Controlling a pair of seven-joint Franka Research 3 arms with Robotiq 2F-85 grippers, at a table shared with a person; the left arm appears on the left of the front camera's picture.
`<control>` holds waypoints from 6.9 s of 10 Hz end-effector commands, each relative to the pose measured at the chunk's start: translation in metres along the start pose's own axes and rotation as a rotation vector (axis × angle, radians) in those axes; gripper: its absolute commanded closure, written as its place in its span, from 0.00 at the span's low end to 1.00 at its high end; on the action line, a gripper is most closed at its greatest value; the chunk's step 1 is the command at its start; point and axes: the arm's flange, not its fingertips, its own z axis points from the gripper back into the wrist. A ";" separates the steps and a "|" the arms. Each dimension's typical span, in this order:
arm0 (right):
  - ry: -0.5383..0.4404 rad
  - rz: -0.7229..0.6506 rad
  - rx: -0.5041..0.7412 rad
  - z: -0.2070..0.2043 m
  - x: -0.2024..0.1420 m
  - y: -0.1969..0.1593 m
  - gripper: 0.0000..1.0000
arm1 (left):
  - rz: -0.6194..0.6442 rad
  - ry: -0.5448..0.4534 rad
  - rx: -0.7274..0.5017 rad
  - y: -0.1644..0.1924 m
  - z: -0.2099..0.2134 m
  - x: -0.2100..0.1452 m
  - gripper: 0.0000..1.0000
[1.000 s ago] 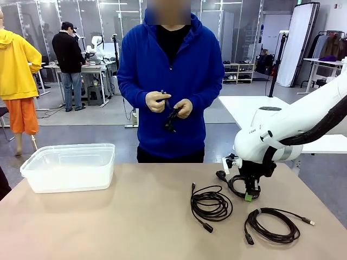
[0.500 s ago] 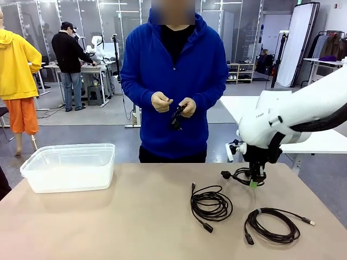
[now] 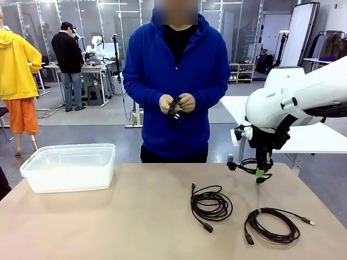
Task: Organize and store the cables.
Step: Place the Power Cable into the Organizing box.
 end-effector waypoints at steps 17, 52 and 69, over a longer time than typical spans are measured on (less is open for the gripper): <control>0.098 0.184 -0.351 0.097 0.201 0.142 1.00 | -0.013 -0.008 -0.006 0.000 0.000 0.000 0.00; -0.435 0.076 -0.047 0.028 0.042 0.133 0.00 | -0.163 0.144 0.008 -0.037 -0.031 0.058 0.00; -1.080 -0.389 -0.093 -0.008 -0.318 0.231 0.00 | -0.547 0.485 -0.309 -0.211 -0.254 0.190 0.00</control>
